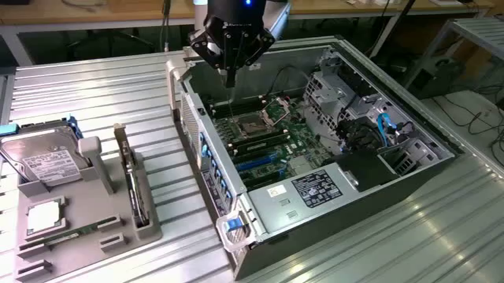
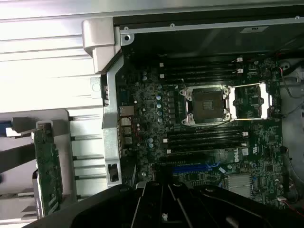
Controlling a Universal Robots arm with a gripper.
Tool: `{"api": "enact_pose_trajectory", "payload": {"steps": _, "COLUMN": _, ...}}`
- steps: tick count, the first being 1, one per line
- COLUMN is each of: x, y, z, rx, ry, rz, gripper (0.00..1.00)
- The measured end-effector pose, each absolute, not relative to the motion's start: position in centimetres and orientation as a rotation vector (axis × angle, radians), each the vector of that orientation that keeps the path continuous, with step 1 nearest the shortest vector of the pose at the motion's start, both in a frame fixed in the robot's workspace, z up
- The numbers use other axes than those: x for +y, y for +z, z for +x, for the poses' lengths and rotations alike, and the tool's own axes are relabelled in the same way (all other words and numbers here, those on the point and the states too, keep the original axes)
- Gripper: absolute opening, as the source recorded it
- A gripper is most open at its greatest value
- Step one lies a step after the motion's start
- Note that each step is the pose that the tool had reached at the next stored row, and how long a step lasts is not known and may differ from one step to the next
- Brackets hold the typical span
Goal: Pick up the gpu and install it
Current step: 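Reach for the gpu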
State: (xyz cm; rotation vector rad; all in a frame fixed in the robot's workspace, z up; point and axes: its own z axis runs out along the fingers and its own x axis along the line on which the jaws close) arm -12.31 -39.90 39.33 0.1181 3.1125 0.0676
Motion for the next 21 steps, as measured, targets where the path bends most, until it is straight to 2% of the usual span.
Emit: {"api": "enact_pose_trajectory", "payload": {"steps": 21, "x": -39.9, "y": 39.3, "z": -15.0, "rx": 3.113, "ry": 0.068, "rz": 0.118, "gripper": 0.11}}
